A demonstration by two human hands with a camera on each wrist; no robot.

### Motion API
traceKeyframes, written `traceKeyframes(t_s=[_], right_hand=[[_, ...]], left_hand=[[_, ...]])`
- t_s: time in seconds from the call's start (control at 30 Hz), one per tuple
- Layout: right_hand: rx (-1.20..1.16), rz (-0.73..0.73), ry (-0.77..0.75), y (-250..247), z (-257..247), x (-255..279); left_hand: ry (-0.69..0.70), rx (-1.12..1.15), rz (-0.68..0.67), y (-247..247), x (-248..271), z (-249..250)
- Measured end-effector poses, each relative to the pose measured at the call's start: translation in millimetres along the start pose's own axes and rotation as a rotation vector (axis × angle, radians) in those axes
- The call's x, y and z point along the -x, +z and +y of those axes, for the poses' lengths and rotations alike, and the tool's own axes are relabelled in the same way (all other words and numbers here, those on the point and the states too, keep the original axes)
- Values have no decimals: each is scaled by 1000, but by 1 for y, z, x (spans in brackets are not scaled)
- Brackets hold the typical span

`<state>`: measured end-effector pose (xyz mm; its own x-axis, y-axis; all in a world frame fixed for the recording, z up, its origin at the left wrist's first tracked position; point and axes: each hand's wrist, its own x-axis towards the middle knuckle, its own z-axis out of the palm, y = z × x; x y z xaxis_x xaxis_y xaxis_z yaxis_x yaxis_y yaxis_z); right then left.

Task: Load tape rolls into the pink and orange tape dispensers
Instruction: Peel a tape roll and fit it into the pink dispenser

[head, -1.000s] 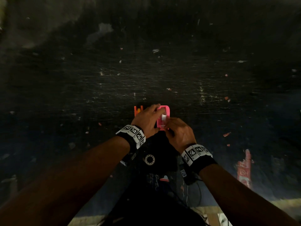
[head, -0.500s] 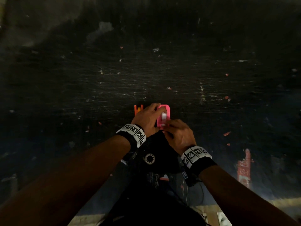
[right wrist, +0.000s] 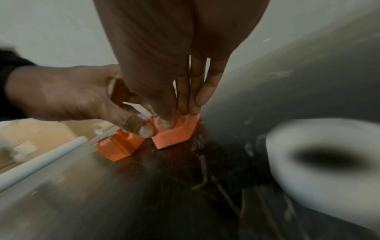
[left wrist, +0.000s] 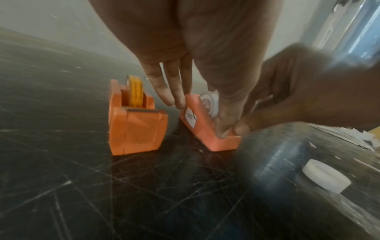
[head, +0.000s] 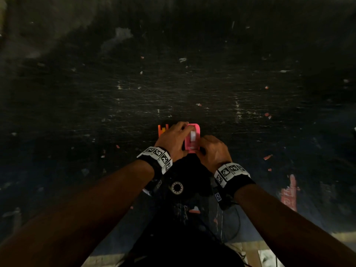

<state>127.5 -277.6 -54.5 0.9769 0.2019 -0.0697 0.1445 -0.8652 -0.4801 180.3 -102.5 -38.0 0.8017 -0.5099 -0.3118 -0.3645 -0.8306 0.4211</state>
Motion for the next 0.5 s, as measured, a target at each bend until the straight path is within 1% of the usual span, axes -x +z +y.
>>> traceKeyframes(t_s=[0.07, 0.13, 0.3, 0.4, 0.5], right_hand=[[-16, -2, 41, 4, 4, 2], [-24, 1, 52, 6, 3, 2], [-55, 12, 108, 8, 3, 3], [-99, 23, 138, 7, 2, 4], [-68, -7, 144, 6, 2, 2]], left_hand=[[-18, 23, 4, -2, -2, -1], [-17, 19, 4, -4, -5, -3], [-11, -19, -51, -9, -15, -4], [-24, -7, -44, -8, -17, -5], [-30, -13, -53, -8, -18, -5]])
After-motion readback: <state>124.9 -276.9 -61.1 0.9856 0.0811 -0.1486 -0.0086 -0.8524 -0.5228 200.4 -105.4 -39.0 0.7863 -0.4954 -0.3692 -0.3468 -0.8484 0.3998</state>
